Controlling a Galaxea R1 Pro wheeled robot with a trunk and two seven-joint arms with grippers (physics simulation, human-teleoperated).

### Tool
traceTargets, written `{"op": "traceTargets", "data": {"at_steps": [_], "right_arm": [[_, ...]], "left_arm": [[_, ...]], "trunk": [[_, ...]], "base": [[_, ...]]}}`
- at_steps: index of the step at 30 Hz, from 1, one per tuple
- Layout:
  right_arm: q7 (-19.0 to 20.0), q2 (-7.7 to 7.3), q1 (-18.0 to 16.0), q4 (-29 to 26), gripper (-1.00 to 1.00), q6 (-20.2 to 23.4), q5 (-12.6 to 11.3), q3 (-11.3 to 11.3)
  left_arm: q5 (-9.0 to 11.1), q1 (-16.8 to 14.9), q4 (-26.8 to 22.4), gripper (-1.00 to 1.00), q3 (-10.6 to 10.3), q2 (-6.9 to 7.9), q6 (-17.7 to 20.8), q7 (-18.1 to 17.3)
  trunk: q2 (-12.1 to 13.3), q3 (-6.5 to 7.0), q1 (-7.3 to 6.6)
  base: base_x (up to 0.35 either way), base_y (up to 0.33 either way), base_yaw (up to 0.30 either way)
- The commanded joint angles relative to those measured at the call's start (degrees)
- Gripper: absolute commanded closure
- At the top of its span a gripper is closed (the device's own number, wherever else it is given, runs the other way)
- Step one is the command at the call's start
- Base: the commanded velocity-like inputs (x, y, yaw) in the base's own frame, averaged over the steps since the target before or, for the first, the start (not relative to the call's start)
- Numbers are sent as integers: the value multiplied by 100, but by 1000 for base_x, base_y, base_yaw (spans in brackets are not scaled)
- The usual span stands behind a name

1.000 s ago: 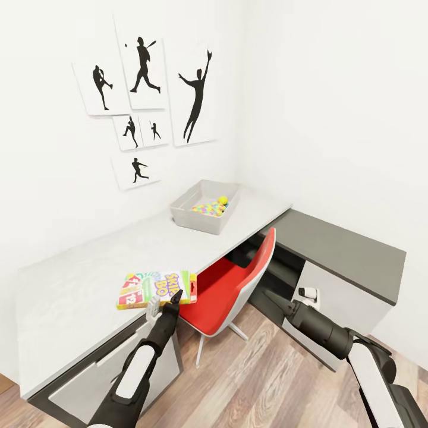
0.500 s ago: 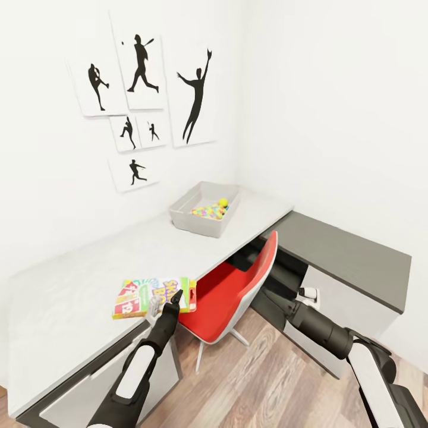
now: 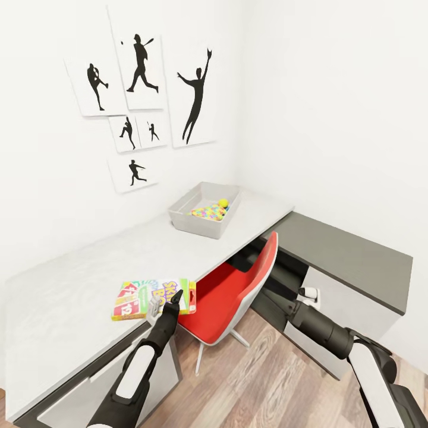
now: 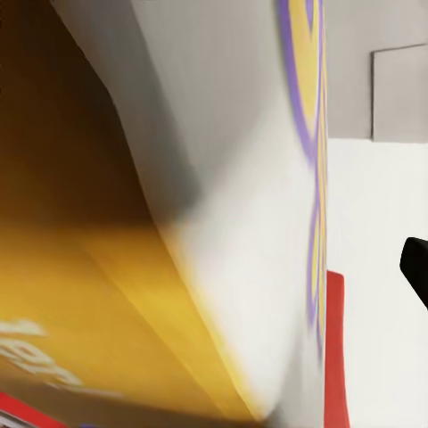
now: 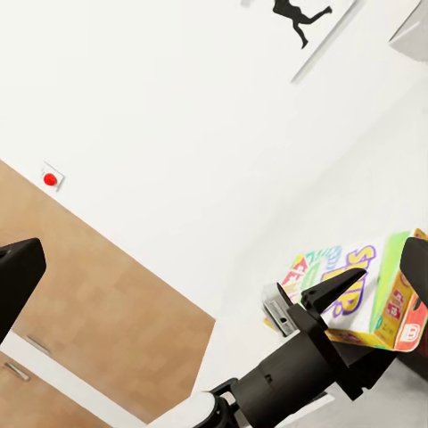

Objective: Put all the toys in the child's room - the three board games (two on the bed and one on the table), the two jigsaw puzzles on the table, and the tennis ball on the table - inside the toy box on the table in the child's room.

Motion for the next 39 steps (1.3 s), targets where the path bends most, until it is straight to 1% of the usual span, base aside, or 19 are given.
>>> {"op": "traceTargets", "data": {"at_steps": [1, 22, 23, 39], "right_arm": [[4, -1, -4, 0, -100, 33, -21, -4], [4, 2, -4, 0, -100, 33, -19, -6], [4, 3, -4, 0, -100, 33, -16, -6], [4, -1, -4, 2, -100, 33, -19, -14]], "left_arm": [[61, -3, -1, -100, 23, -7, 58, -26], [120, -3, -1, -100, 26, -7, 69, -16], [116, -3, -1, 100, 25, -7, 69, -13], [74, -3, -1, 100, 10, -7, 93, -38]], "trunk": [[-3, -5, 0], [-3, -5, 0], [-3, -5, 0], [-3, -5, 0]], "base": [[0, 0, 0], [0, 0, 0], [0, 0, 0], [0, 0, 0]]}}
